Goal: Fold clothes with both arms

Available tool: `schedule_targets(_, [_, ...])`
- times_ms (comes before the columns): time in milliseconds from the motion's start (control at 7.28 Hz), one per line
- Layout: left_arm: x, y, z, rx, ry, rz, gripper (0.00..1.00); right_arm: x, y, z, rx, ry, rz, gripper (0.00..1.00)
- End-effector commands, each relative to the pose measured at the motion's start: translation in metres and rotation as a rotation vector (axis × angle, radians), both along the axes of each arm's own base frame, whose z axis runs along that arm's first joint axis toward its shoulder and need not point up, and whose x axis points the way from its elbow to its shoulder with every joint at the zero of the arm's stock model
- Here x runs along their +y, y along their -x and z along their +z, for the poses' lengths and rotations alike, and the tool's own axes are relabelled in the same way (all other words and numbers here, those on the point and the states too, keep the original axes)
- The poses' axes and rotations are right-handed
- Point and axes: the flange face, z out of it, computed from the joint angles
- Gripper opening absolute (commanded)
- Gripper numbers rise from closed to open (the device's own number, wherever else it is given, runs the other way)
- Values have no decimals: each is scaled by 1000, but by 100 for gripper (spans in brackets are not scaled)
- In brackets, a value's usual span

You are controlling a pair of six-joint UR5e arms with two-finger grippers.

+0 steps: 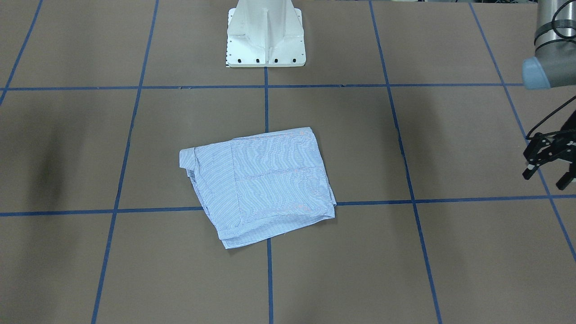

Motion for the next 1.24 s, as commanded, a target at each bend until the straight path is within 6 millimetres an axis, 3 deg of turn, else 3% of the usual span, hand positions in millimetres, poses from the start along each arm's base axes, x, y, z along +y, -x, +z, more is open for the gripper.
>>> schedule_targets(0, [1, 88, 25, -60, 39, 85, 99, 53, -65, 80, 67, -109, -120, 0])
schedule_targets(137, [3, 108, 35, -82, 68, 114, 99, 73, -81, 101, 87, -109, -160, 84])
schedule_targets(275, [3, 116, 41, -94, 118, 123, 99, 82, -102, 100, 105, -102, -200, 100])
schedule_targets(550, [7, 125, 45, -91, 184, 111, 99, 96, -144, 66, 125, -61, -273, 100])
schedule_targets(825, [29, 129, 62, -95, 211, 96, 99, 101, -144, 58, 130, -47, -282, 100])
schedule_targets(1099, [30, 130, 61, -89, 210, 99, 99, 107, -140, 64, 69, -39, -278, 100])
